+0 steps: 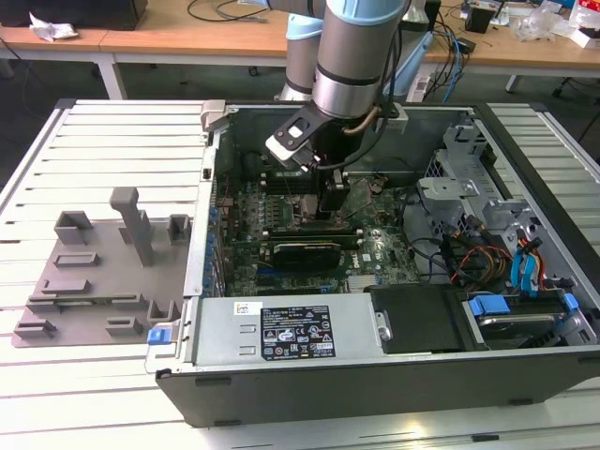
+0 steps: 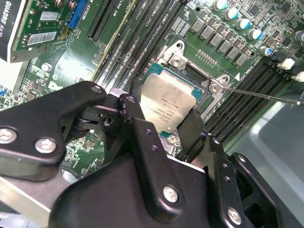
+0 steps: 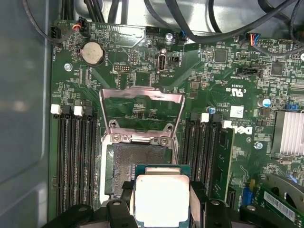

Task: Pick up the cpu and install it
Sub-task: 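Place the cpu into insertion slot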

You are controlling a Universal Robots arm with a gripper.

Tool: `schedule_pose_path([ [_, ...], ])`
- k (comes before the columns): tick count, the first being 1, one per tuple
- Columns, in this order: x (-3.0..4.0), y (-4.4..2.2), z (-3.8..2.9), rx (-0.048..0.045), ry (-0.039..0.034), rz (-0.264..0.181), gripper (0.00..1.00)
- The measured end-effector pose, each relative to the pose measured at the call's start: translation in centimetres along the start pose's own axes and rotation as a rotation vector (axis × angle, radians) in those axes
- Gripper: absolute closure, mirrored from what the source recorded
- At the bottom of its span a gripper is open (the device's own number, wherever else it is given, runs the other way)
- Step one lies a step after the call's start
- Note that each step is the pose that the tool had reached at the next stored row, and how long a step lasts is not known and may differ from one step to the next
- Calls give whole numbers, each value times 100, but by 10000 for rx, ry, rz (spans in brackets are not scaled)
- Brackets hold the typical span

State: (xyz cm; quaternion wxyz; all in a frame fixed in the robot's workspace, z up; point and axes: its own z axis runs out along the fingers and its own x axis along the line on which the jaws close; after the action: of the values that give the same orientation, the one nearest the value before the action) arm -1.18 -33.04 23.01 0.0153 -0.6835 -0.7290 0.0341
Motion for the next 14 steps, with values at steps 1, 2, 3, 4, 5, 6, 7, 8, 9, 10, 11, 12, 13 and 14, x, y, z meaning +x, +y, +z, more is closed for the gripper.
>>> schedule_pose_path([
  [1, 5, 1, 10, 0, -2, 0, 45],
  [2, 30, 3, 23, 1, -1, 0, 45],
  [3, 55, 6, 29, 1, -2, 0, 45],
  [4, 86, 14, 35, 0, 0, -1, 45],
  [5, 116, 27, 52, 0, -1, 3, 45],
  [6, 128, 33, 75, 1, 1, 32, 45],
  [7, 130, 36, 96, 3, 6, 106, 45],
  [8, 131, 37, 109, 5, 11, 177, 45],
  [9, 131, 38, 119, 6, 14, 211, 45],
  [10, 132, 45, 135, 6, 16, 237, 45],
  [11, 137, 55, 149, 7, 16, 240, 45],
  [12, 155, 67, 163, 7, 17, 242, 45],
  [13, 175, 71, 185, 7, 16, 240, 45],
  [14, 183, 73, 208, 7, 15, 238, 45],
])
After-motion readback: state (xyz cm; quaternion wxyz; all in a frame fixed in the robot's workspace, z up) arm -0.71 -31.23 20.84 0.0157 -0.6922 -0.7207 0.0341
